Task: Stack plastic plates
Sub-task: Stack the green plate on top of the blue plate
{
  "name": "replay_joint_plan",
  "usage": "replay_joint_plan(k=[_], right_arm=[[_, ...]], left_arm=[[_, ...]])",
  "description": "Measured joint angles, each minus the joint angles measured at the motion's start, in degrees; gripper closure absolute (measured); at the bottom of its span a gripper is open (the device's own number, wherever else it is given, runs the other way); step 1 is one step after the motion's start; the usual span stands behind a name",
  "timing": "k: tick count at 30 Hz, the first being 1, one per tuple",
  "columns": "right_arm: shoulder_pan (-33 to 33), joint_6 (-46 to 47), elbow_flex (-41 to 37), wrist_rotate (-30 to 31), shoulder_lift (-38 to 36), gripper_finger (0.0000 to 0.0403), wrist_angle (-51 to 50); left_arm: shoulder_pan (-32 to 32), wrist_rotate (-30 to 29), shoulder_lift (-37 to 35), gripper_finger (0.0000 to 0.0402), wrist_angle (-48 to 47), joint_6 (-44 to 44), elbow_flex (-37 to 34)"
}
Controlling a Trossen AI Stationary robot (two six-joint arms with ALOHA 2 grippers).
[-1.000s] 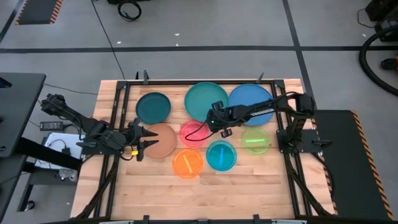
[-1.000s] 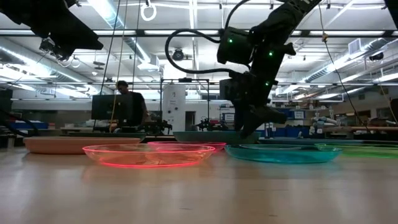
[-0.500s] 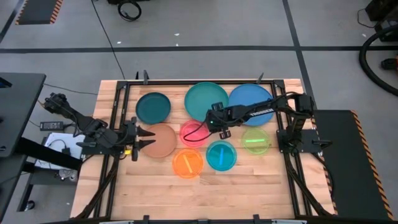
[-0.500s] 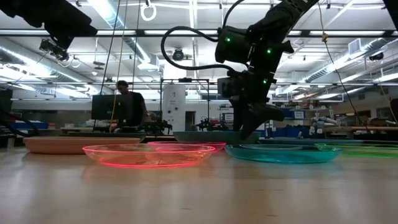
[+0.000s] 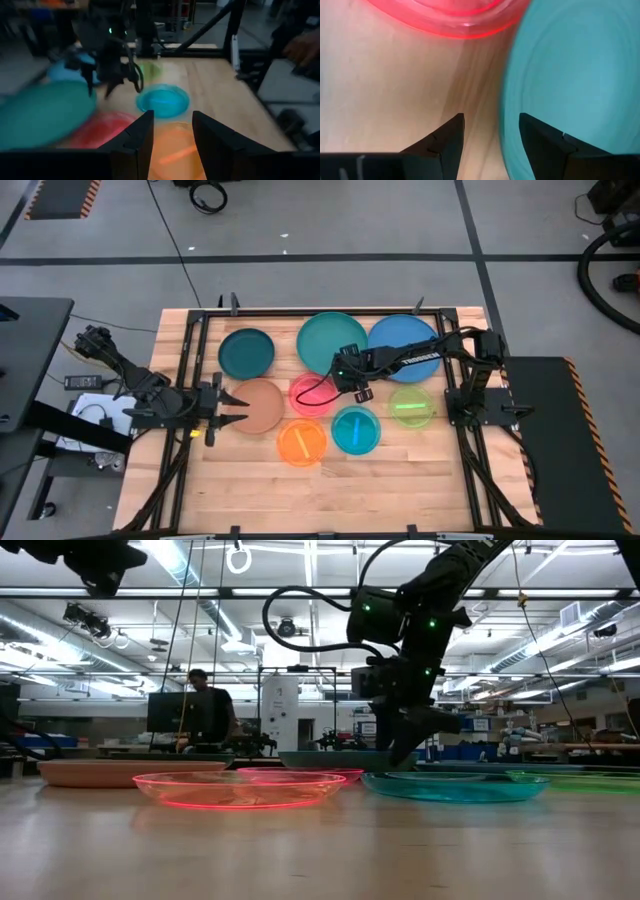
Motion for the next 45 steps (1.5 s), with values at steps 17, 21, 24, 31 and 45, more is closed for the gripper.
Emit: replay_joint_plan(k=[17, 21, 24, 31, 45], right_arm=[[0.33, -4.80, -0.25, 4.46, 2.16, 0.0228, -1.81], [0.45, -5.52, -0.22, 4.25, 2.16, 0.0243, -3.11], [0.46, -5.17, -0.22, 3.75, 2.16, 0.0253, -3.14], [0.50, -5.39, -0.22, 4.23, 2.16, 0.0277, -3.22], [1.26, -9.69, 0.40, 9.93, 2.21, 0.0371, -0.91]], left_arm=[[8.40, -4.37, 0.38, 0.0260, 11.03, 4.13, -0.02], [7.66, -3.97, 0.42, 0.0260, 9.59, 0.10, -0.02], [7.15, -3.97, 0.43, 0.0260, 9.51, -0.36, -0.02], [6.98, -3.95, 0.44, 0.0260, 8.97, -0.53, -0.02], [7.22, -3.97, 0.42, 0.0260, 8.71, 2.80, -0.02]])
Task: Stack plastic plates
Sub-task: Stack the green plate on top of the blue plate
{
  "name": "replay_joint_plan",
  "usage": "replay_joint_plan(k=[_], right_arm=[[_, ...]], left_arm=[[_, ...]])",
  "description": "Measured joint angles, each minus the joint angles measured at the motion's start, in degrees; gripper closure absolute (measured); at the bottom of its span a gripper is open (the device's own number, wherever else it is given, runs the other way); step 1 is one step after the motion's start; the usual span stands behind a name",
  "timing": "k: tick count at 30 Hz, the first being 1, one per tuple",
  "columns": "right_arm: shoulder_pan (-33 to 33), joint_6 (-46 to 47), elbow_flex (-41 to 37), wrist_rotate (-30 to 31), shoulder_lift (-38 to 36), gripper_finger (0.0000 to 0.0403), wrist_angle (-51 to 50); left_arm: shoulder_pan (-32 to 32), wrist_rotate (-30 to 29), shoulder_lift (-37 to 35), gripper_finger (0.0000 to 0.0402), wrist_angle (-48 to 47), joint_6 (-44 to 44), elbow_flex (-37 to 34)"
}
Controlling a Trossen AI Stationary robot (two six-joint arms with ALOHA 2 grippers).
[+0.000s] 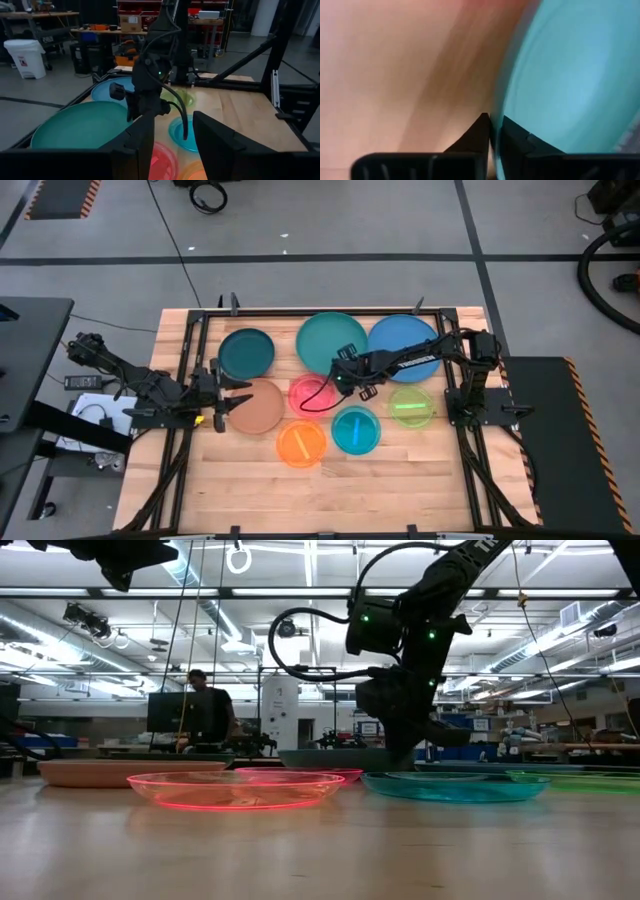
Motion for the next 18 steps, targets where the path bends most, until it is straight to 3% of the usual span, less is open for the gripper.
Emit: replay_joint_plan(k=[7, 11, 18], right_arm=[[1.66, 5.10, 6.95, 6.17, 0.06, 0.0382, -8.51], [1.91, 17.20, 11.01, 6.13, -0.73, 0.0372, -18.19], [0.60, 35.07, 10.11, 3.77, -3.95, 0.0372, -29.48]], left_arm=[[0.00, 0.00, -0.01, 0.0260, 0.00, 0.66, 0.00], [0.00, 0.00, 0.00, 0.0260, -0.02, 0.71, 0.00], [0.00, 0.00, -0.01, 0.0260, -0.55, 0.45, 0.00]])
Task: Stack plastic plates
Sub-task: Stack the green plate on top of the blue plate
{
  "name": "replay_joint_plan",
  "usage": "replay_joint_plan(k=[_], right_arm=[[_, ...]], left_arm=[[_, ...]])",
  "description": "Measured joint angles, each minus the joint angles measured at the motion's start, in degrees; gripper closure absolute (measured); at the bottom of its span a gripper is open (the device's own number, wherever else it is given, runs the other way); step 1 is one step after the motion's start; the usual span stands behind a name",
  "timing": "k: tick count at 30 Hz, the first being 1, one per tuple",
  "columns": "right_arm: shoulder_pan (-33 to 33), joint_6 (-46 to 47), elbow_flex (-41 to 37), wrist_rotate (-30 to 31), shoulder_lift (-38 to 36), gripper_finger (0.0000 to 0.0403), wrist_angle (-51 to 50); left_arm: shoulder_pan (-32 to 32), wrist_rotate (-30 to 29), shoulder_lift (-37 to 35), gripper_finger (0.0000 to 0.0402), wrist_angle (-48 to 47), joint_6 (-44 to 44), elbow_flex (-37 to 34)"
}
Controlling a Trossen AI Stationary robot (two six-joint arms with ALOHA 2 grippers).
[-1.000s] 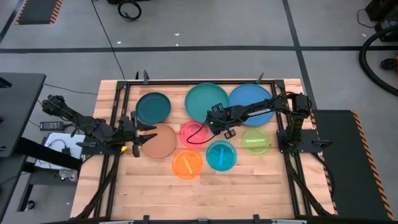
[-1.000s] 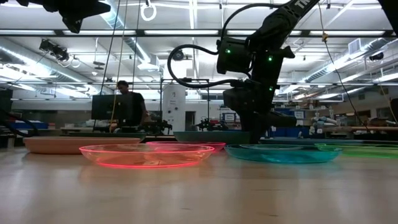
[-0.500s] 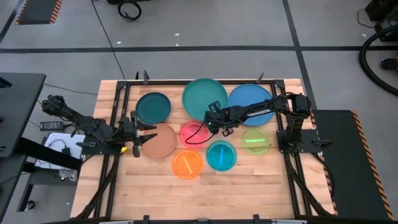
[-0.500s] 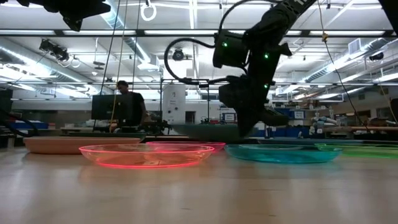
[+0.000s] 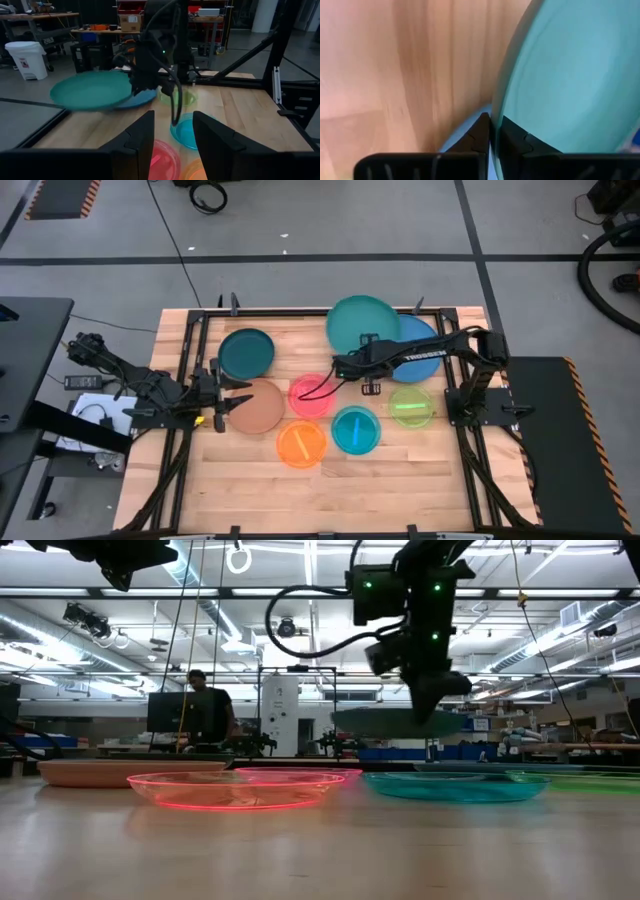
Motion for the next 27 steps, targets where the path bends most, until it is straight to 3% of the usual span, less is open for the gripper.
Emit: replay_joint_plan(k=[6, 17, 27], right_arm=[[-2.17, 11.16, -2.83, -4.14, -1.89, 0.0372, -2.84], [-7.12, 20.27, -10.00, -5.53, -2.12, 0.0372, -2.48], [-9.32, 21.14, -12.36, -10.83, -2.19, 0.0366, 1.44]], left_arm=[[0.00, 0.00, 0.02, 0.0260, -0.28, -0.09, 0.00], [0.00, 0.00, 0.00, 0.0260, -0.37, 0.35, 0.00], [0.00, 0.00, -0.02, 0.0260, -0.37, 0.33, 0.00]])
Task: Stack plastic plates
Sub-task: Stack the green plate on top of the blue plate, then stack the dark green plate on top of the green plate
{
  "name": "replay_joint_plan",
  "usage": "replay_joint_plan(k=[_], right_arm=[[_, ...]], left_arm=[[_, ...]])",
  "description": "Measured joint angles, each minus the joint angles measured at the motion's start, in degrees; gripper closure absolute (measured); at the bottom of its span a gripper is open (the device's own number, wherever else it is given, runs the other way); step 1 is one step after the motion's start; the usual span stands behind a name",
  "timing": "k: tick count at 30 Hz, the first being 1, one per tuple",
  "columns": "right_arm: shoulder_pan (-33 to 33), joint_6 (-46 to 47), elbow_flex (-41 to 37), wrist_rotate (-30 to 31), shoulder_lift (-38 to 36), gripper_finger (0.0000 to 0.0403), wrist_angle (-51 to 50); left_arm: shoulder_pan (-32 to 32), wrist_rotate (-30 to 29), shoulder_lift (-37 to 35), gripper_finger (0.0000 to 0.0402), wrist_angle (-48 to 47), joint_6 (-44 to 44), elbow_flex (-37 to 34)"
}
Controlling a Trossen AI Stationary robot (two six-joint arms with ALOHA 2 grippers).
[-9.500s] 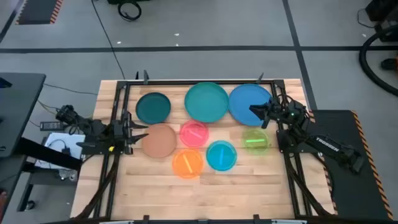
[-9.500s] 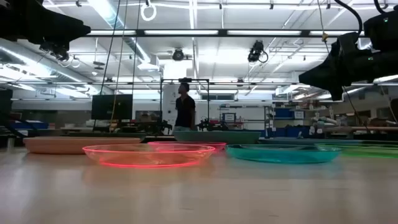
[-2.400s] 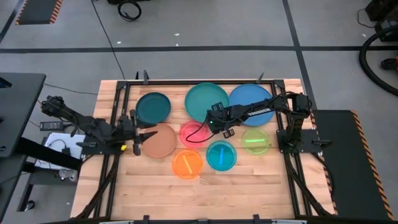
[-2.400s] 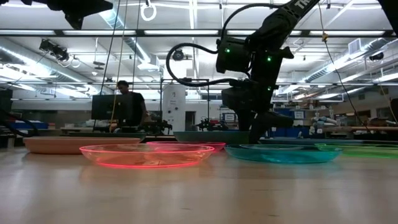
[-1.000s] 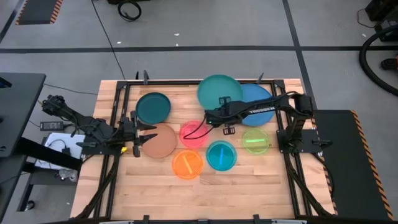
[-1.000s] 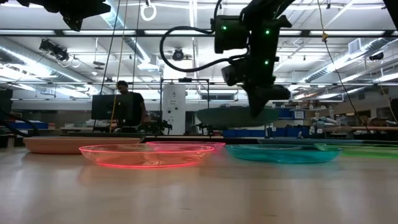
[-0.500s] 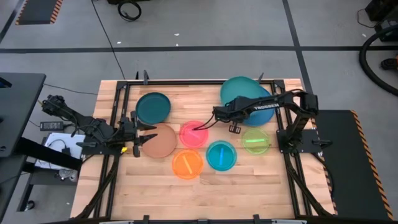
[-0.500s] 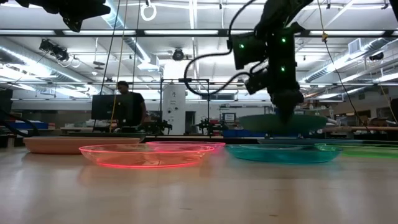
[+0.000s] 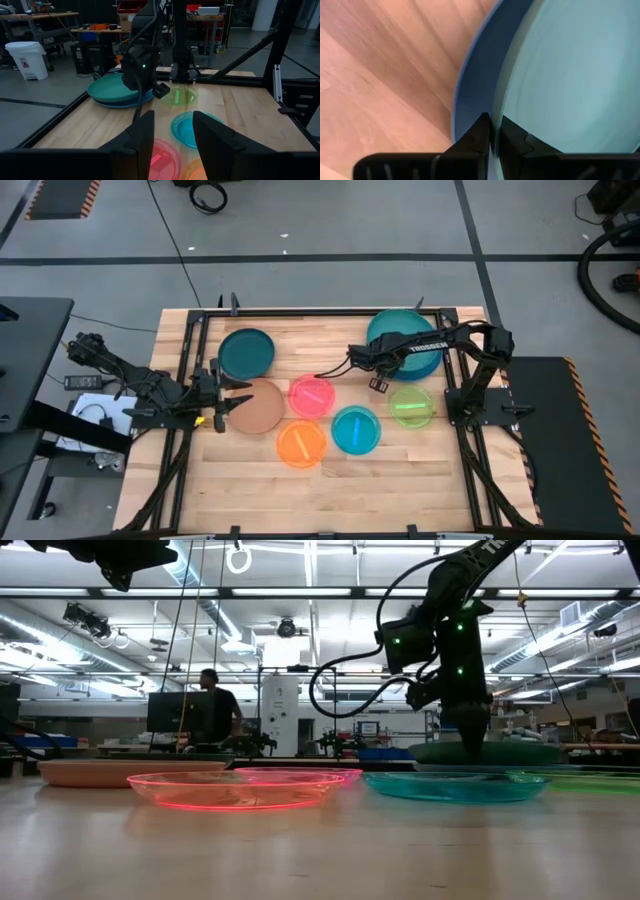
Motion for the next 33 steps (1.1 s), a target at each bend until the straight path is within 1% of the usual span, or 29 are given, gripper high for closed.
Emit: replay_joint_plan(k=[3, 6, 9, 12, 14, 17, 19, 22, 26, 29, 33], right_arm=[[0.00, -0.47, -0.52, -0.94, 0.00, 0.0346, -0.05], [0.00, -0.92, -0.07, -1.77, 0.00, 0.0314, -1.10], [0.00, -1.22, 1.84, -2.41, 0.00, 0.0279, -3.62], [0.39, -0.82, 5.10, -2.78, 0.00, 0.0250, -8.43], [1.18, -0.67, 7.65, -1.47, -0.02, 0.0237, -10.52], [2.83, -2.54, 10.56, 1.50, -0.02, 0.0229, -10.21], [4.17, -5.36, 11.57, 4.12, -0.02, 0.0228, -6.91], [6.00, -11.80, 11.65, 6.88, -0.02, 0.0229, 0.86], [7.52, -20.17, 11.65, 6.33, 0.00, 0.0231, 12.76], [8.46, -25.57, 11.65, 6.00, 0.00, 0.0231, 19.31], [9.44, -27.87, 11.65, 5.75, 0.04, 0.0232, 25.49]], left_arm=[[0.00, 0.00, 0.00, 0.0260, 0.00, -0.01, 0.00], [0.00, 0.00, 0.00, 0.0260, 0.00, -0.01, 0.00], [0.00, -0.02, 0.00, 0.0260, 0.00, -0.01, 0.00], [0.00, -0.01, 0.00, 0.0260, -0.07, -0.01, 0.00], [0.00, -0.01, 0.00, 0.0260, -0.53, -0.03, 0.00], [0.00, 0.00, 0.00, 0.0260, -1.84, -1.13, 0.00], [0.00, 0.00, 0.00, 0.0260, -3.52, -2.82, 0.00], [0.00, -0.02, -0.02, 0.0260, -5.53, -5.30, 0.00], [0.00, -0.02, -0.02, 0.0260, -6.64, -6.68, 0.00], [0.00, -0.02, -0.04, 0.0260, -6.76, -6.67, 0.00], [0.00, -0.02, -0.04, 0.0260, -6.86, -8.23, 0.00]])
